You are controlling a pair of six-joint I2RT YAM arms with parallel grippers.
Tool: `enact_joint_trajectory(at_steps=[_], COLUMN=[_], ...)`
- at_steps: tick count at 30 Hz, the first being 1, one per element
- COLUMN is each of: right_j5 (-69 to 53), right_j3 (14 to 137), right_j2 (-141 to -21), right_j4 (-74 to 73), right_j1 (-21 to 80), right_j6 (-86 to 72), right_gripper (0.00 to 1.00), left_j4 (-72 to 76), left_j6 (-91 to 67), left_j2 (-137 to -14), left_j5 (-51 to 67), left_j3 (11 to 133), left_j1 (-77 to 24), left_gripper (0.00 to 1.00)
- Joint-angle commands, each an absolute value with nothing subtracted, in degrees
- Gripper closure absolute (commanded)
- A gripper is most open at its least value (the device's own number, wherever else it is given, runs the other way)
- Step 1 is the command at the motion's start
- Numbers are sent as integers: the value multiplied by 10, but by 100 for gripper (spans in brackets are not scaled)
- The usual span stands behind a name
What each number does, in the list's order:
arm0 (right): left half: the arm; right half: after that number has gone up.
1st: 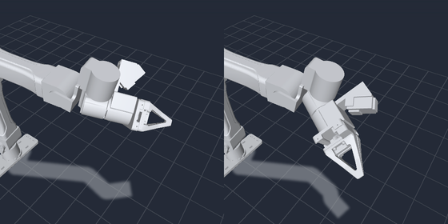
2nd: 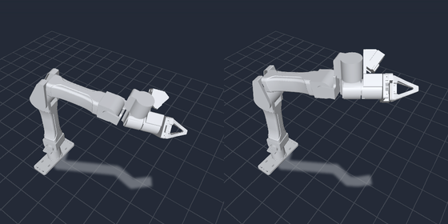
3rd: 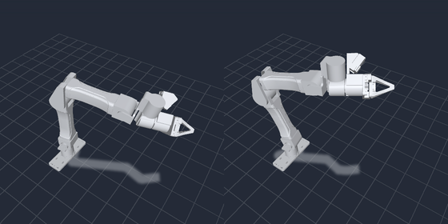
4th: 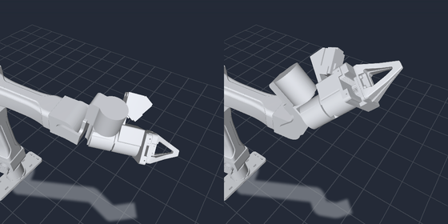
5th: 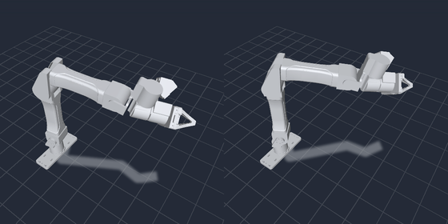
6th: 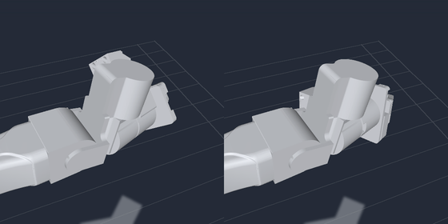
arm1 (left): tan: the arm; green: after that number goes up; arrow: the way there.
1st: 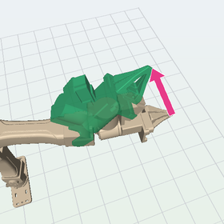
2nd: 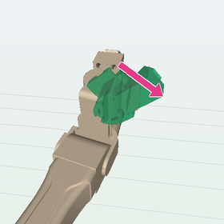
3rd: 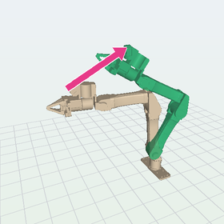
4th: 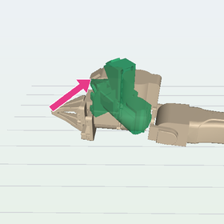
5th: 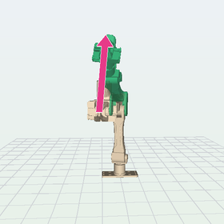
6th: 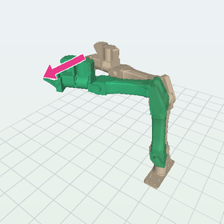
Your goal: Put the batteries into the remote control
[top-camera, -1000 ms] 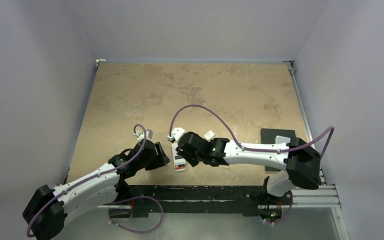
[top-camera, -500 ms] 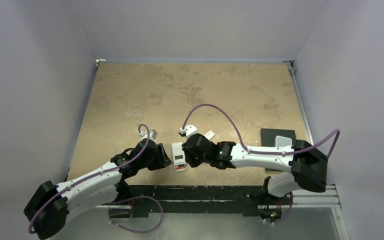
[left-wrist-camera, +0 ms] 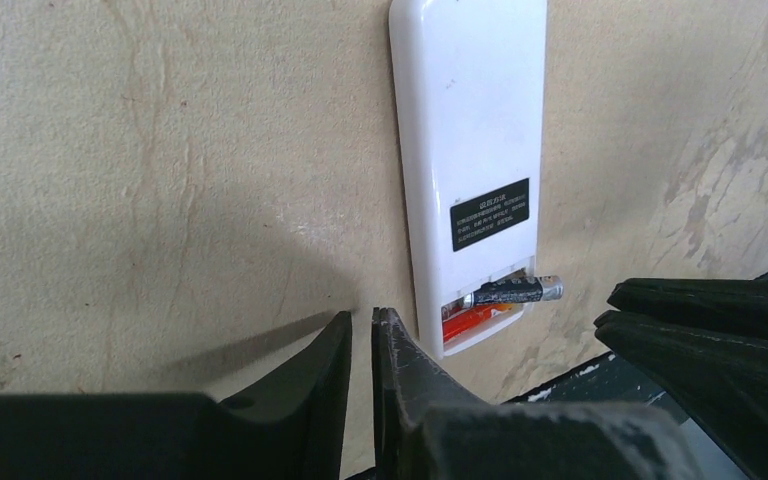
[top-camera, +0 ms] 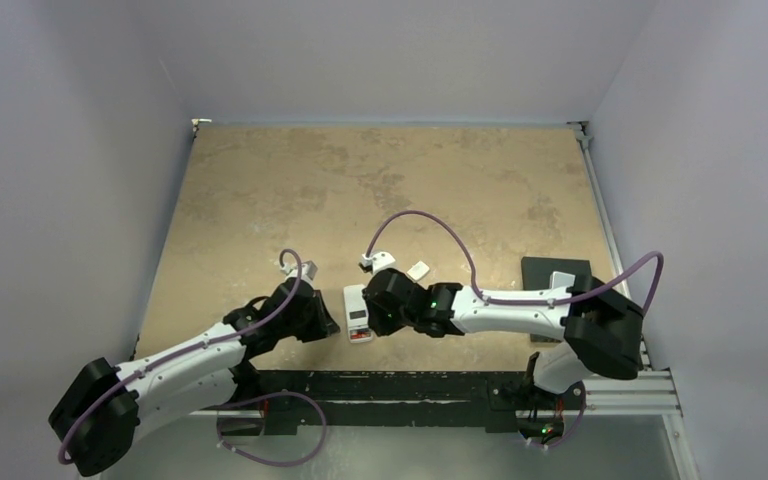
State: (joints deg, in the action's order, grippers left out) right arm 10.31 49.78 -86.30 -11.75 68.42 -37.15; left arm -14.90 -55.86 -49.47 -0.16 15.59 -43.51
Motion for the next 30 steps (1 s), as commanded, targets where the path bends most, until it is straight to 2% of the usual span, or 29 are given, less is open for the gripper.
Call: enact_joint_trajectory(at_steps=[1,8,30], right_j5=[106,102,86], right_j3=[506,509,515], right_j2=[-869,-881,-903], right_j4=[-100,-103,-98], right_j1=[680,679,679], right_j6=[-397,-401,-403], right_gripper=[77,78,81], left_j4=[-119,-97,-69], left_j6=[-542,-540,-537], left_j2=[-508,-529,-555], left_j5=[15,30,50], left_j3=[150,145,148], left_j1=[-434,-434,-434], left_gripper=[89,94,99])
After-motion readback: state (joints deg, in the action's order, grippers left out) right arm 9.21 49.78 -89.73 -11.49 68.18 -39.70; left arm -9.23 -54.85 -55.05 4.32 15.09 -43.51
